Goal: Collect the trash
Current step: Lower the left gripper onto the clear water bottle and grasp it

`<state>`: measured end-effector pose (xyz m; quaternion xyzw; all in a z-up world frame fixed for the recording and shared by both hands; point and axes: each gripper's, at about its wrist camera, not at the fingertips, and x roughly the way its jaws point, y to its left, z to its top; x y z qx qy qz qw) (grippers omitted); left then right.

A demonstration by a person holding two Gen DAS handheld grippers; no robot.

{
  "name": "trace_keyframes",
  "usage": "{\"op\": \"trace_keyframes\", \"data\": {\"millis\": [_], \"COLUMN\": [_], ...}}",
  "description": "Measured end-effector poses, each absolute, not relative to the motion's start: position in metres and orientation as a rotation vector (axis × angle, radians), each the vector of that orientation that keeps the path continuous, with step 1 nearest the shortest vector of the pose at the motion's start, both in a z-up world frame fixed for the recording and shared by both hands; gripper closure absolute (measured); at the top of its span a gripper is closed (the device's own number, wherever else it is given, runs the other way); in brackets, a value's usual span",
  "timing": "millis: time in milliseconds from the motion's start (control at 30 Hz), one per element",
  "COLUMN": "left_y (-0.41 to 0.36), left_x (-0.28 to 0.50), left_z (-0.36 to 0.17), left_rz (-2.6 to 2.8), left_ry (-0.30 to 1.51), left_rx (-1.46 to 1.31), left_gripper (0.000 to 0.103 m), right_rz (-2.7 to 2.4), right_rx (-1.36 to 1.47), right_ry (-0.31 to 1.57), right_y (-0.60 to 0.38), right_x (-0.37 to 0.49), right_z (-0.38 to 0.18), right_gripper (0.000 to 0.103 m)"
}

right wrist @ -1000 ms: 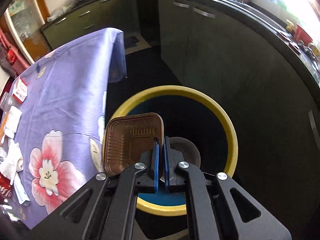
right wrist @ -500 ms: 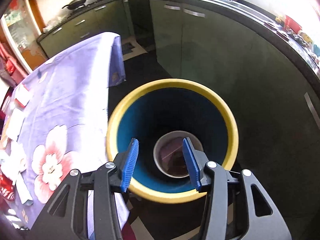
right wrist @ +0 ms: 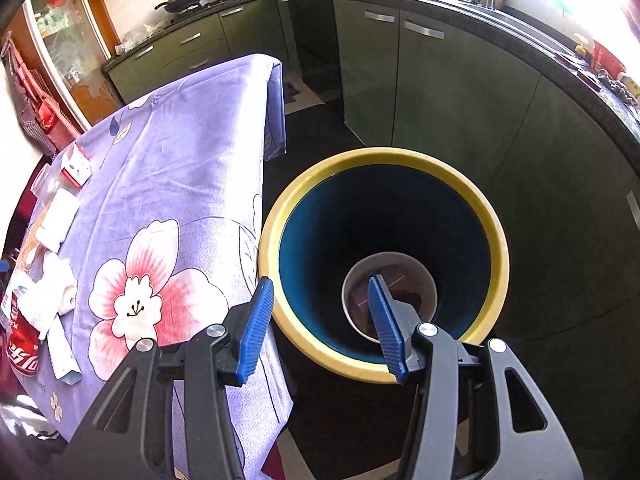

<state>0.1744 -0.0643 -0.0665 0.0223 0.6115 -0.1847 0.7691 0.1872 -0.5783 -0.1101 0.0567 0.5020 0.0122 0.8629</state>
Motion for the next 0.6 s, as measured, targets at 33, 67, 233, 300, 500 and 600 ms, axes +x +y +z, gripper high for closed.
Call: {"op": "trace_keyframes", "data": {"millis": [33,67,233,300,500,600], "left_y": [-0.063,-0.063,-0.054,-0.051,-0.049,-0.051], "left_x": [0.177,0.179,0.184,0.184,0.185,0.186], "left_z": [-0.068,-0.069,-0.078,-0.083,-0.094,-0.097], "left_rz": [-0.394,-0.389,-0.374,-0.369,-0.360,-0.359], "left_ry": [1.337,1.346,1.409,1.431,1.466,1.479], "left_rx": [0.054,0.058,0.058,0.061,0.074,0.090], "left_gripper": [0.008,0.008,0.016,0.023,0.031,0.035], "right_rz": [0.026,0.027,0.038,0.043,0.071,0.082], "right_rx": [0.119,0.119,0.118,0.117,0.099,0.091], "right_ry": [1.055,1.058,1.065,1.065,1.064,1.063], "right_y": [-0.579,-0.580,-0.579,-0.577,-0.565,-0.560], "right_x": [0.187,0.186,0.193,0.194,0.197,0.198], "right_z": [-0.111,-0.112,-0.117,-0.116,-0.113,-0.111], "right_gripper": [0.054,0.054,0.054,0.051,0.046,0.046]}}
